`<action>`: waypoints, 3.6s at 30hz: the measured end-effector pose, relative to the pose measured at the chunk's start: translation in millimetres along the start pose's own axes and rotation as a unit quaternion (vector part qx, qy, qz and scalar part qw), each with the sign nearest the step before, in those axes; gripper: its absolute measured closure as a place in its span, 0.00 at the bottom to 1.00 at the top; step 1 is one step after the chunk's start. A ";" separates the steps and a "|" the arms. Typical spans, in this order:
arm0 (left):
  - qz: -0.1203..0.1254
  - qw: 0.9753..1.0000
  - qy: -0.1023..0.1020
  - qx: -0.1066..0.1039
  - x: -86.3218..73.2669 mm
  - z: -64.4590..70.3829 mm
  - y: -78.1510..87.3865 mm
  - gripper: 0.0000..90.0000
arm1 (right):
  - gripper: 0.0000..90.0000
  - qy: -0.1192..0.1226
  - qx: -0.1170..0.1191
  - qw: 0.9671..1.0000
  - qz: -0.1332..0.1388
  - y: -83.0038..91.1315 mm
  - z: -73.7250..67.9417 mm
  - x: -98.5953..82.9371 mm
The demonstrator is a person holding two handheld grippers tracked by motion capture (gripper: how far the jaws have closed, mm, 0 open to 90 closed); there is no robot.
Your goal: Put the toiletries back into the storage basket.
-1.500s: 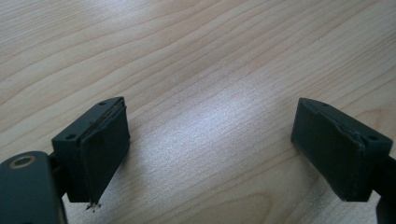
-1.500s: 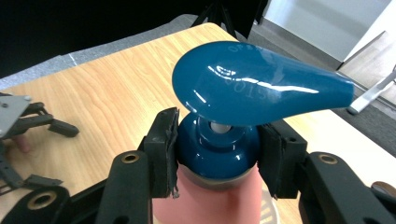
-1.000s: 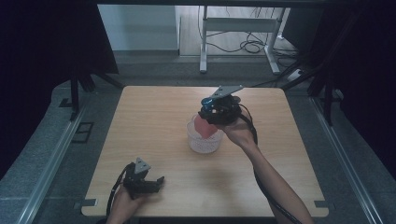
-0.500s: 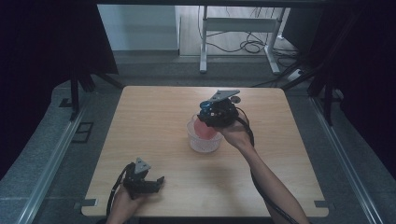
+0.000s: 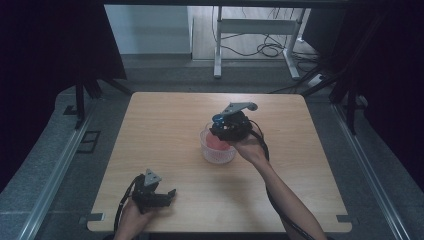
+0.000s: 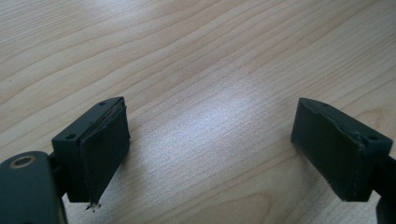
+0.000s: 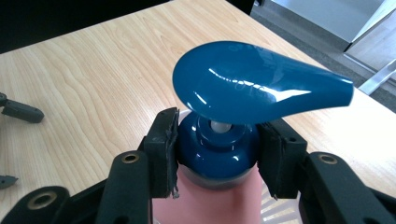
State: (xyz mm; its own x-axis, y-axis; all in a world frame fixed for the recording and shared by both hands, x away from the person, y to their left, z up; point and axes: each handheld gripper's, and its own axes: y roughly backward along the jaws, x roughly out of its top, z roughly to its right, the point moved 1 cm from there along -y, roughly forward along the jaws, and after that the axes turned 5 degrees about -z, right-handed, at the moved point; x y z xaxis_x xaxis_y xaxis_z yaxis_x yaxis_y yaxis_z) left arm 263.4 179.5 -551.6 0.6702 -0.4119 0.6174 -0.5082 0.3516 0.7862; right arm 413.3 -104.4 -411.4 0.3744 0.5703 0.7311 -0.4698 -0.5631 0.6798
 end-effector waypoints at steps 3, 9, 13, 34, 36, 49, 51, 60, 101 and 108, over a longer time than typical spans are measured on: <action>0.001 1.000 0.001 -0.001 0.0 0.1 -0.2 0.13 | 0.58 -0.001 0.003 1.000 -0.003 -4.5 -0.8 -3.7; 0.001 1.000 0.001 -0.001 0.0 0.1 -0.2 0.13 | 0.58 -0.001 0.005 1.000 -0.011 -13.4 -2.3 -10.5; 0.001 1.000 0.001 -0.001 0.0 0.1 -0.2 0.13 | 0.58 -0.002 0.008 1.000 -0.015 -17.2 -3.0 -13.8; 0.003 1.000 0.003 -0.001 0.0 0.5 -0.4 0.13 | 0.45 -0.041 0.021 0.999 -0.014 -18.9 4.3 -26.3; 0.003 1.000 0.003 -0.001 0.0 0.4 -0.4 0.13 | 0.44 -0.040 0.021 0.999 -0.013 -18.5 4.2 -25.9; 0.003 1.000 0.003 0.000 0.0 0.4 -0.4 0.13 | 0.17 -0.029 0.023 0.999 -0.017 -11.3 -0.1 -24.7; 0.003 1.000 0.003 0.000 0.0 0.5 -0.4 0.13 | 0.15 -0.029 0.022 0.999 -0.020 -10.0 -0.5 -24.7; 0.003 1.000 0.003 0.000 0.0 0.5 -0.4 0.13 | 0.15 -0.028 0.030 0.999 -0.019 -1.8 -2.9 -23.6; 0.003 1.000 0.002 0.000 0.1 0.4 -0.4 0.13 | 0.15 -0.017 0.047 0.999 -0.017 36.0 -15.5 -46.1; 0.003 1.000 0.002 0.000 0.1 0.5 -0.4 0.13 | 0.15 -0.017 0.050 0.998 -0.019 41.6 -16.8 -55.9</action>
State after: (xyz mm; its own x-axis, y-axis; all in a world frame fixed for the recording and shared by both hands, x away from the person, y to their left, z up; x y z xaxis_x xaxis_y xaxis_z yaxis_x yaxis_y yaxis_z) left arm 263.4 178.9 -551.8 0.6695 -0.4059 0.6221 -0.5124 0.3539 0.7824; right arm 359.4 -149.6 -425.0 0.4178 0.5731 0.7050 -0.3731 -0.5993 0.7083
